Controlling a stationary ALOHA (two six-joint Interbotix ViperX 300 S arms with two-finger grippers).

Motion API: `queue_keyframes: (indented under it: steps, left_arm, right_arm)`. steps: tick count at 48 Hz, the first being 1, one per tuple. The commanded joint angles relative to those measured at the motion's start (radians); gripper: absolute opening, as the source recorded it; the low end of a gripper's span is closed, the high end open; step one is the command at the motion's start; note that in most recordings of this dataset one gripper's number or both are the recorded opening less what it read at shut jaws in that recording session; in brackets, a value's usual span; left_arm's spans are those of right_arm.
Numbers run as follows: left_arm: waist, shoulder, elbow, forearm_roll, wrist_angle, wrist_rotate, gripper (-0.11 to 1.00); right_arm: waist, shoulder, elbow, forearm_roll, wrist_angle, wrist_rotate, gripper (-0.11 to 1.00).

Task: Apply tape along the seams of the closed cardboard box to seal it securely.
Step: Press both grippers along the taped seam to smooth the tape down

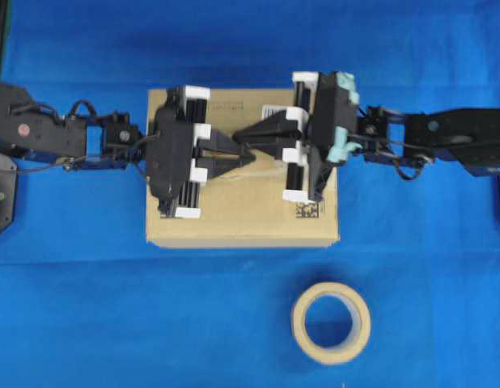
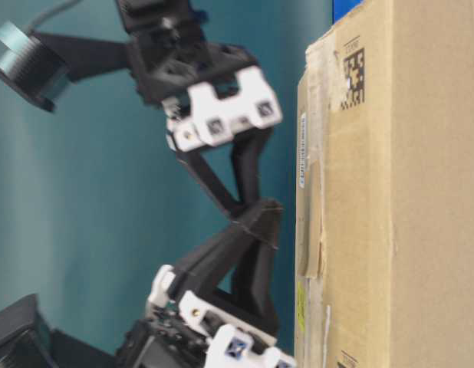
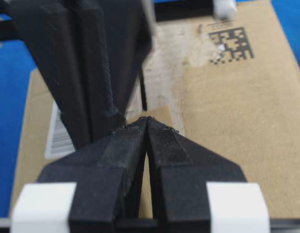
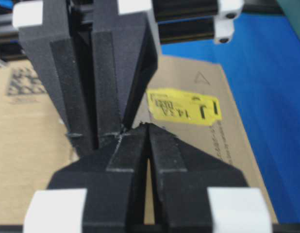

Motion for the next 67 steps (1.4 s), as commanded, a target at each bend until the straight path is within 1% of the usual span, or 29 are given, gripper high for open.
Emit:
queue_keyframes:
  steps: [1,12,21,32,37,47,56,63,67]
  left_arm:
    - [0.005,-0.002,-0.009,-0.003,-0.011,-0.015,0.00]
    - [0.021,0.009,0.035,-0.003,-0.014,-0.089,0.00]
    - [0.049,0.009,0.081,-0.003,-0.014,-0.143,0.00]
    - [0.077,0.014,0.141,-0.003,-0.035,-0.195,0.00]
    - [0.083,0.012,0.169,-0.005,-0.046,-0.204,0.00]
    - [0.089,-0.002,0.215,-0.005,-0.048,-0.250,0.00]
    - [0.084,-0.018,0.222,-0.005,-0.046,-0.258,0.00]
    - [0.051,-0.071,0.184,-0.003,-0.044,-0.245,0.00]
    - [0.026,-0.104,0.146,0.000,-0.043,-0.230,0.00]
  right_arm:
    - [0.003,0.018,-0.037,0.002,-0.008,0.005,-0.01]
    - [0.005,0.072,-0.040,0.005,-0.008,0.020,-0.01]
    - [0.015,0.077,-0.006,0.026,0.018,0.021,-0.01]
    - [0.017,0.043,0.072,0.063,0.040,0.021,-0.01]
    - [0.017,0.018,0.117,0.084,0.034,0.021,-0.01]
    - [0.020,-0.025,0.186,0.118,0.014,0.021,-0.01]
    - [0.021,-0.049,0.189,0.118,-0.005,0.018,-0.01]
    - [0.026,-0.106,0.166,0.114,-0.002,-0.002,-0.01]
    - [0.028,-0.140,0.147,0.100,0.002,-0.012,-0.01]
